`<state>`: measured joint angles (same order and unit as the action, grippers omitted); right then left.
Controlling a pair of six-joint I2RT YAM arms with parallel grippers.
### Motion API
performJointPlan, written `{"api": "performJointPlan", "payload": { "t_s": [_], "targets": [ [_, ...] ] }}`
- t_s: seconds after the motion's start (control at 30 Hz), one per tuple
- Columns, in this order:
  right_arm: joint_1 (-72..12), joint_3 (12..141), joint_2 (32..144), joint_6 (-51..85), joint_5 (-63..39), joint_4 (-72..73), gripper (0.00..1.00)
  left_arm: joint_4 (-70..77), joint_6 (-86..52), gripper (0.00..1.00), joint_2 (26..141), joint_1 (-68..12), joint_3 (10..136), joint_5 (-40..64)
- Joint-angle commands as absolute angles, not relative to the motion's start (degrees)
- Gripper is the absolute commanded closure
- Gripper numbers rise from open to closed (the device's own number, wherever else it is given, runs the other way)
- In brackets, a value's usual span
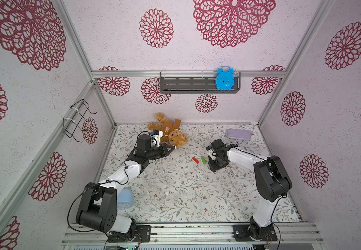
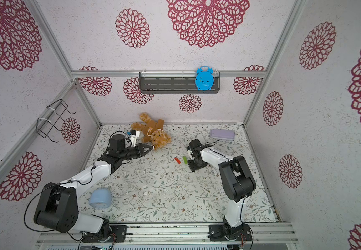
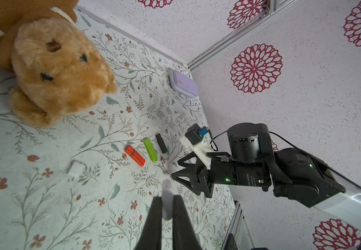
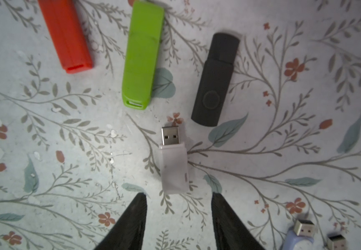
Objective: Close the usb drive cover
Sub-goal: Move the USB drive to the center of the board.
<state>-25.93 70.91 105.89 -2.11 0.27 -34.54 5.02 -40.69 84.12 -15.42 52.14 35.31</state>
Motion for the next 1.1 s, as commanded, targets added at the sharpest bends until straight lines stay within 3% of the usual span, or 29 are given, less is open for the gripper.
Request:
{"api": "performJointPlan", "payload": {
  "t_s": [0.0,0.23,0.6,1.07],
  "targets": [
    [-26.2,73.02,107.28,-3.59,0.56,-35.26,0.5,5.18,-40.0,0.95,84.11,-15.24,53.34,35.11],
    [-26.43,74.47,110.18,-3.69,0.54,-35.77,0.54,5.45,-40.29,0.95,84.81,-15.36,53.61,35.57],
    [-28.17,71.04,109.08,-5.02,0.56,-38.32,0.71,5.27,-39.95,0.95,84.73,-15.25,53.18,35.68],
    [-36.43,63.88,103.43,-9.32,-4.76,-37.45,0.74,5.38,-39.95,0.95,84.2,-15.29,52.59,34.98]
  ]
}}
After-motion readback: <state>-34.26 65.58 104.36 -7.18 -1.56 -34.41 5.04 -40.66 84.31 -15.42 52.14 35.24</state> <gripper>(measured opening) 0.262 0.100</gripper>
